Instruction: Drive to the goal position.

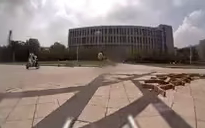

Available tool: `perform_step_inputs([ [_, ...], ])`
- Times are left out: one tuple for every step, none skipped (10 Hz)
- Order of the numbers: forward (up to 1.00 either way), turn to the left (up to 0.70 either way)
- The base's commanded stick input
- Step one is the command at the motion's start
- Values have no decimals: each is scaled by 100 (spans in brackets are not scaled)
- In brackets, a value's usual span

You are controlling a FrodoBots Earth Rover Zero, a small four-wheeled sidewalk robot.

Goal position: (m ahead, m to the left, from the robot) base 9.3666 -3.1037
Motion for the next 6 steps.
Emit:
perform_step_inputs([
  [70, 0],
  [70, 0],
  [70, 0],
  [70, -19],
  [70, -34],
  [70, -34],
])
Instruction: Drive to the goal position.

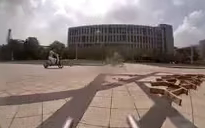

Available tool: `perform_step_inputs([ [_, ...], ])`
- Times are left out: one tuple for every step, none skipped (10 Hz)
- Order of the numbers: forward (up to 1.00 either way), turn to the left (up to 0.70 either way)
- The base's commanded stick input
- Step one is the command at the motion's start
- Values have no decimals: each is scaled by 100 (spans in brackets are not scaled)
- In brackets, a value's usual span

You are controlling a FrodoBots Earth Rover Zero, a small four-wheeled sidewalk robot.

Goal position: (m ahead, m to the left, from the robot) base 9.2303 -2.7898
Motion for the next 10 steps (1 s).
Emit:
perform_step_inputs([
  [70, -34],
  [70, -34],
  [70, -12],
  [70, 0],
  [70, 0],
  [70, 0],
  [70, 0],
  [70, 0],
  [70, 0],
  [70, 0],
])
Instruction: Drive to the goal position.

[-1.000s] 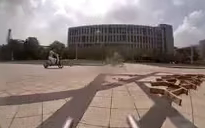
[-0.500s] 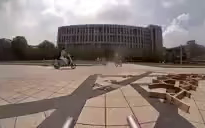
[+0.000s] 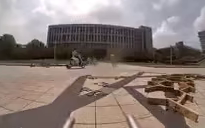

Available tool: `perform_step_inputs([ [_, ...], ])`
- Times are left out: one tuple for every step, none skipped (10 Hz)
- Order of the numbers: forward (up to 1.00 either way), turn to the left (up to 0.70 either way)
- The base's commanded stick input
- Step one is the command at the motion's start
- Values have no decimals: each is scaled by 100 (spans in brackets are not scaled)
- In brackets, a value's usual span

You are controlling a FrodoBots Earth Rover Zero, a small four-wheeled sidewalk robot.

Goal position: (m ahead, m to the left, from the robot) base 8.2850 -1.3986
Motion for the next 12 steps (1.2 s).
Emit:
perform_step_inputs([
  [70, 0],
  [70, -10],
  [70, -28],
  [70, -29],
  [70, -30],
  [70, -31],
  [70, -31],
  [70, -27],
  [70, -17],
  [70, -7],
  [70, 0],
  [70, 0],
])
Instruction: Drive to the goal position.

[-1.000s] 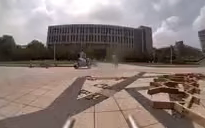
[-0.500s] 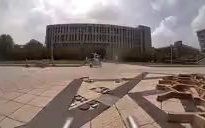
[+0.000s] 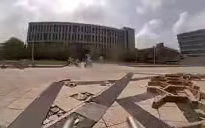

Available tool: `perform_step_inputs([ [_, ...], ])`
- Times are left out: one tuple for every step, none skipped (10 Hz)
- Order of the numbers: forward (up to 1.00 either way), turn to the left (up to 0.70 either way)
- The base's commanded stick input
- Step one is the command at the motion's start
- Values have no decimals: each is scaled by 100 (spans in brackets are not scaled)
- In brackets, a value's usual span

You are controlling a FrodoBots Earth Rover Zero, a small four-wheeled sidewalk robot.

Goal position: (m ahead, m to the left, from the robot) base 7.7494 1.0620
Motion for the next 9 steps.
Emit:
perform_step_inputs([
  [70, 0],
  [70, 0],
  [70, 0],
  [70, 0],
  [70, 5],
  [70, 14],
  [70, 11],
  [70, 7],
  [70, 4],
])
